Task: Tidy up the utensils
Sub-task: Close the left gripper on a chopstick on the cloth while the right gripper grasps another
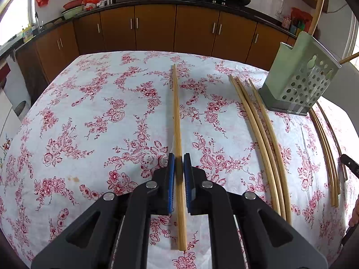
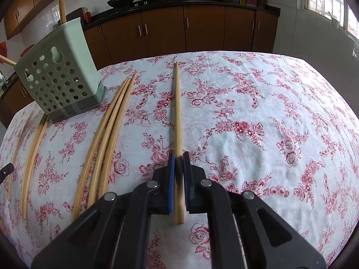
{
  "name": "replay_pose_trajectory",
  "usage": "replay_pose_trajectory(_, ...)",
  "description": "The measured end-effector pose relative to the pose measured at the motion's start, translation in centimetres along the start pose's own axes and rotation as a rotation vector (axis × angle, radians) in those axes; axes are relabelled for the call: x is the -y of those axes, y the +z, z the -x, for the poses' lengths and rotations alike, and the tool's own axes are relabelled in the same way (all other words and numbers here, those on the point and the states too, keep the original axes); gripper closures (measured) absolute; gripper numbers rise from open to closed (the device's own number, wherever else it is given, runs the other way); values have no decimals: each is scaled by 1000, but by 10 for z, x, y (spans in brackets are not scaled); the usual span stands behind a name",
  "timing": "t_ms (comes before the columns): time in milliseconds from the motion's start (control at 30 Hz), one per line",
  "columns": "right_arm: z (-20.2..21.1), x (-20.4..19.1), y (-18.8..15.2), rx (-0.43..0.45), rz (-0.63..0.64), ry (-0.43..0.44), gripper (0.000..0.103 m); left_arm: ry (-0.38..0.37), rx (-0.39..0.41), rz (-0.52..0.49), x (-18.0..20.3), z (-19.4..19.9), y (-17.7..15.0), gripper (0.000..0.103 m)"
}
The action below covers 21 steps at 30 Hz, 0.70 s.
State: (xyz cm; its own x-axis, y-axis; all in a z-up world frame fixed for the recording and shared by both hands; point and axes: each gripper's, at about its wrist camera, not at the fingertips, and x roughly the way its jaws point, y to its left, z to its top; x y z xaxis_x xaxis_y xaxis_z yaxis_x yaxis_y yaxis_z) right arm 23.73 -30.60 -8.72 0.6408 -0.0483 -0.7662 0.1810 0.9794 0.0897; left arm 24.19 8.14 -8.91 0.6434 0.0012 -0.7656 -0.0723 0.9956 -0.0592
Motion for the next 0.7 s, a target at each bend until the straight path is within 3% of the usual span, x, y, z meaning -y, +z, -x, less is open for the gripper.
replay_pose_trajectory(700,8,-3,-11,0,17,-15,94,7,-3,-12,5,11,-14,94)
